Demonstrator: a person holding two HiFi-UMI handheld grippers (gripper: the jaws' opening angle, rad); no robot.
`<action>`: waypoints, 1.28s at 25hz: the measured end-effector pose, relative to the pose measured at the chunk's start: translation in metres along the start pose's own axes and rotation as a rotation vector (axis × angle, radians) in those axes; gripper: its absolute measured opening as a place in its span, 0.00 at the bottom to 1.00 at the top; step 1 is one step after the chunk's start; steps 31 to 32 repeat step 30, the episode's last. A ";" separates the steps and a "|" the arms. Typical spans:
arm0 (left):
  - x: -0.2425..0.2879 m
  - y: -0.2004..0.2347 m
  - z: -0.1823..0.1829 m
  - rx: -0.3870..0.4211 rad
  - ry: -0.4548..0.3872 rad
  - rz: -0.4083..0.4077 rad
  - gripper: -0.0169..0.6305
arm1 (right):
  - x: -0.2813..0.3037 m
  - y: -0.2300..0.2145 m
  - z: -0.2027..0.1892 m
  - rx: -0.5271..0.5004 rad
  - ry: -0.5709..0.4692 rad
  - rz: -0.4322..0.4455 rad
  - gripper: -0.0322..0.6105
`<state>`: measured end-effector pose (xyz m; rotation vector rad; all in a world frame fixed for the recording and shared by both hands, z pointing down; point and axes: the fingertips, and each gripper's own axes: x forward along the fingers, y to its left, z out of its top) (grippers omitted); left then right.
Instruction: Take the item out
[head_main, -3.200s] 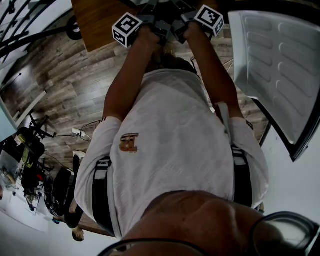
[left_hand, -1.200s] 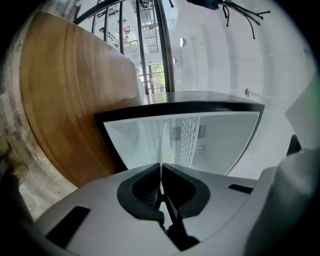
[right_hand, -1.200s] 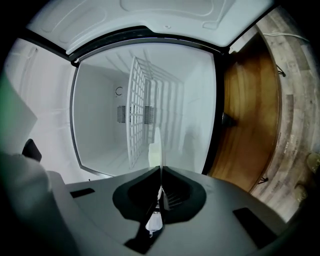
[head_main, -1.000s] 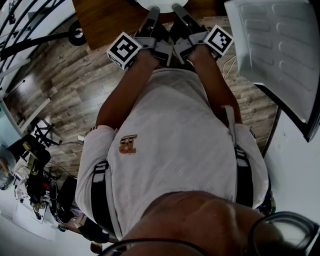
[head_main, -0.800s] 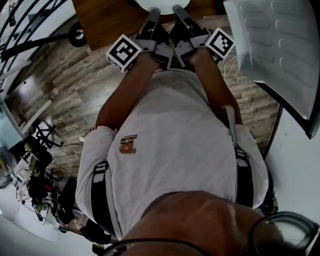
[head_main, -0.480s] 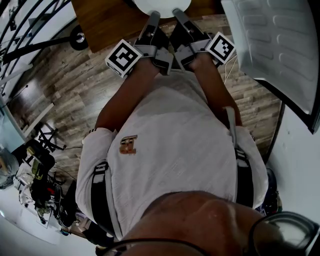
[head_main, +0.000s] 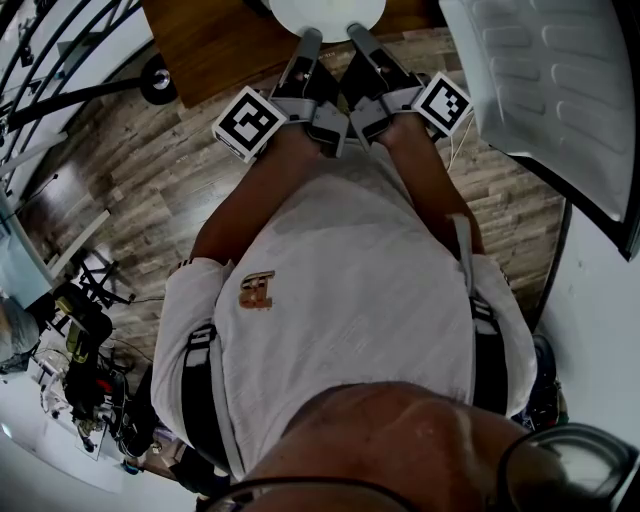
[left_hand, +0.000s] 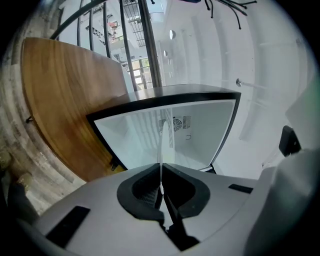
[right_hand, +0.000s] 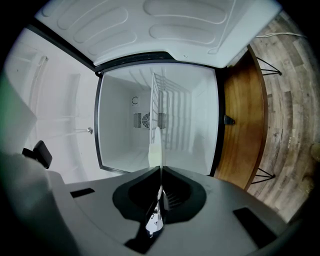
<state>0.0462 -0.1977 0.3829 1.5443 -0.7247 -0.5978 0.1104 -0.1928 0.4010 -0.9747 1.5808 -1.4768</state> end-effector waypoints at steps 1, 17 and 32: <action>0.000 0.000 0.000 0.001 0.000 0.000 0.06 | 0.000 0.000 0.000 0.001 -0.001 0.000 0.11; -0.002 0.004 0.001 0.012 -0.011 0.019 0.06 | 0.000 -0.002 -0.001 -0.005 0.020 -0.007 0.11; -0.004 0.003 0.001 0.004 -0.027 0.015 0.06 | 0.001 -0.002 -0.003 -0.007 0.036 -0.004 0.11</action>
